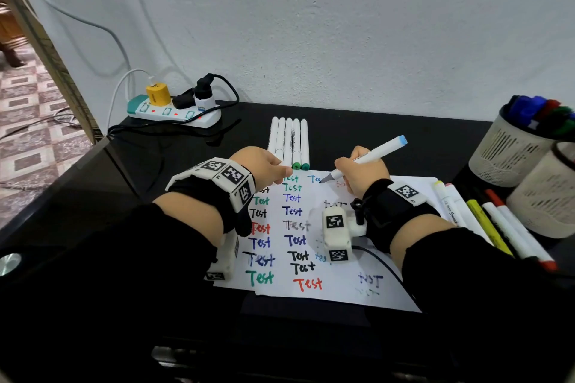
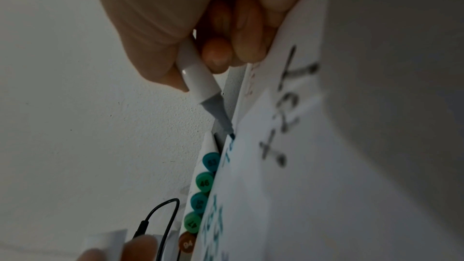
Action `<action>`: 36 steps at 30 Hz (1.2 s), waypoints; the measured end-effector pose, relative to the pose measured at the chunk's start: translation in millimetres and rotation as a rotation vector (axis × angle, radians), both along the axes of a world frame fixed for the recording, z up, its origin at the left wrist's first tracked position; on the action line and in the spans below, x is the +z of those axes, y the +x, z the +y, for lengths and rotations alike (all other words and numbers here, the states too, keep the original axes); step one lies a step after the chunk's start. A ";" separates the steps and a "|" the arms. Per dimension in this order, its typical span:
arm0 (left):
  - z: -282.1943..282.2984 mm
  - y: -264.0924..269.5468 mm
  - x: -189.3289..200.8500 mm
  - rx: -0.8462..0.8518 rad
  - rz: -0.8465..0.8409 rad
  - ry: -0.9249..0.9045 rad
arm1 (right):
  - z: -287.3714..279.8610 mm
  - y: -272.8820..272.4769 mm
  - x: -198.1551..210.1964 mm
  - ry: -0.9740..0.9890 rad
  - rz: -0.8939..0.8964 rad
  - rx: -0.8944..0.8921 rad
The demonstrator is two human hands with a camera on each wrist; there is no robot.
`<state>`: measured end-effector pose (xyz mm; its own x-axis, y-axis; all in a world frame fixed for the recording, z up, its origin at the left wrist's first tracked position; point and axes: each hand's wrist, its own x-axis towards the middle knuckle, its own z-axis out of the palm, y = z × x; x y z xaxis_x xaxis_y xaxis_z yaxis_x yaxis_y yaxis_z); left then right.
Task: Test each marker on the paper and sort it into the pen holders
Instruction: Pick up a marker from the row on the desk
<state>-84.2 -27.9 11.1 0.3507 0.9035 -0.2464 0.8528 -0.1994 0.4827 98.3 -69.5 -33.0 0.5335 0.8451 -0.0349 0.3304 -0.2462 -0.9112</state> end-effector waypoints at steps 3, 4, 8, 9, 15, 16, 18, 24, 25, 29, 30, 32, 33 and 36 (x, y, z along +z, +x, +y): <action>0.2 -0.5 -0.7 0.000 -0.008 0.003 | -0.6 0.2 -0.8 -0.007 -0.006 -0.010; 0.5 -0.6 -1.2 0.000 -0.013 0.006 | -0.9 0.2 -0.8 -0.006 -0.016 -0.019; 1.0 -1.4 -2.5 0.008 -0.031 0.007 | -1.4 0.0 -0.7 0.039 0.025 -0.058; 0.8 -1.4 -2.3 0.010 -0.032 0.006 | -1.8 -0.3 -0.5 0.042 0.036 -0.066; -1.1 -0.2 -0.6 0.016 -0.031 -0.001 | -2.5 0.3 -0.2 0.004 -0.002 -0.021; -1.2 -0.2 -0.3 0.012 -0.027 -0.003 | -2.1 0.7 -0.2 0.007 -0.001 -0.019; -1.3 -0.4 0.3 0.006 -0.015 -0.004 | -1.7 1.1 -0.3 0.019 0.020 -0.023; -1.7 -2.2 1.1 -0.013 -0.044 -0.021 | -2.9 4.3 1.5 0.040 0.279 -0.072; -2.2 -2.5 1.6 -0.017 -0.058 -0.025 | -2.7 5.2 4.3 0.037 0.353 -0.069; -3.4 -3.2 2.8 -0.029 -0.097 -0.036 | -0.2 5.5 20.1 0.062 0.515 -0.001; -4.0 -3.5 3.0 -0.031 -0.106 -0.034 | 0.2 4.3 24.0 0.085 0.532 0.029; -4.9 -4.3 3.5 -0.033 -0.139 -0.031 | -0.1 -0.5 30.6 0.103 0.532 0.096; -5.3 -4.4 3.9 -0.033 -0.162 -0.034 | -0.7 -3.6 33.3 0.101 0.527 0.121; -6.8 -4.4 4.6 -0.031 -0.231 -0.063 | -0.8 -11.1 37.8 0.108 0.520 0.173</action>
<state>-88.6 -34.7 15.7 0.4313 0.8769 -0.2122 0.7124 -0.1867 0.6764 87.2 -70.3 4.9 0.3220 0.9323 -0.1645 -0.1422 -0.1241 -0.9820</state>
